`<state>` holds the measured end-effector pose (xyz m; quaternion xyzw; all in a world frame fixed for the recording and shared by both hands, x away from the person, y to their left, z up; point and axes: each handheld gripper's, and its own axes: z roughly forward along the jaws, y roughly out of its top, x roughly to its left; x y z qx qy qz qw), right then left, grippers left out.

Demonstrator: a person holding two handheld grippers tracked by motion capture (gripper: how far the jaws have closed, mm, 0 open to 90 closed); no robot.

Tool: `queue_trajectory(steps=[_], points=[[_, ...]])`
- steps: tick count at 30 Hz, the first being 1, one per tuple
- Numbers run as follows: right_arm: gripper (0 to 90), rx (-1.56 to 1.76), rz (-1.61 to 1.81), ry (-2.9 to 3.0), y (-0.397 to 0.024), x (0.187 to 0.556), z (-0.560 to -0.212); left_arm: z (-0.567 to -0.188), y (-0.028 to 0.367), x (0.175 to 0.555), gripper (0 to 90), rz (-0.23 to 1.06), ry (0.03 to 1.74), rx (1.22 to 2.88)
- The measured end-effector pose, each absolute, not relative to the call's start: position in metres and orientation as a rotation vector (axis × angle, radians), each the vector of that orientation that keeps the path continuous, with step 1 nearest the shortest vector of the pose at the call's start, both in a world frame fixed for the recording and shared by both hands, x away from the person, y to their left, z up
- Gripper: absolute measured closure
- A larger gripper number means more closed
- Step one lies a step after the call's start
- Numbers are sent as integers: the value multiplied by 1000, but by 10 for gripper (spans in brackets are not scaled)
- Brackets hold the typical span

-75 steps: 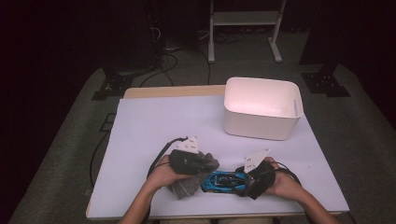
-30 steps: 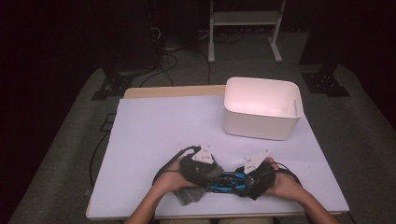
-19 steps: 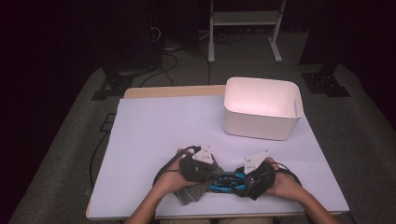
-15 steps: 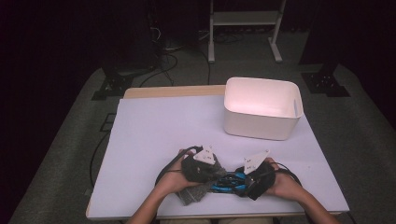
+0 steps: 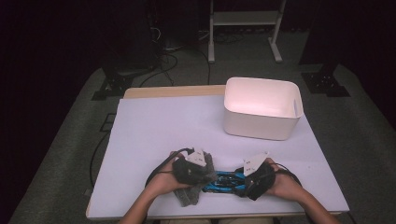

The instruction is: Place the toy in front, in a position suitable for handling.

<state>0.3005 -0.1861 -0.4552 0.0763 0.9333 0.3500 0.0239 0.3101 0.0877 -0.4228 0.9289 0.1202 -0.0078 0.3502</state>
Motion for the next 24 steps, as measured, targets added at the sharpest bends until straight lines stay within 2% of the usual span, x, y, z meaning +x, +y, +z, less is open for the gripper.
queue_trajectory(steps=[7, 16, 20, 24], points=[[230, 173, 1071, 2898, -181, 303, -454, -423, 93, 313, 799, -79, 321, 2378], [230, 90, 1051, 2920, -155, 313, -452, -415, 85, 318, 791, -80, 293, 2367], [229, 77, 1057, 2917, -152, 314, -453, -417, 92, 318, 792, -90, 299, 2362], [227, 85, 1091, 2905, -154, 313, -455, -421, 111, 317, 792, -36, 336, 2399]])
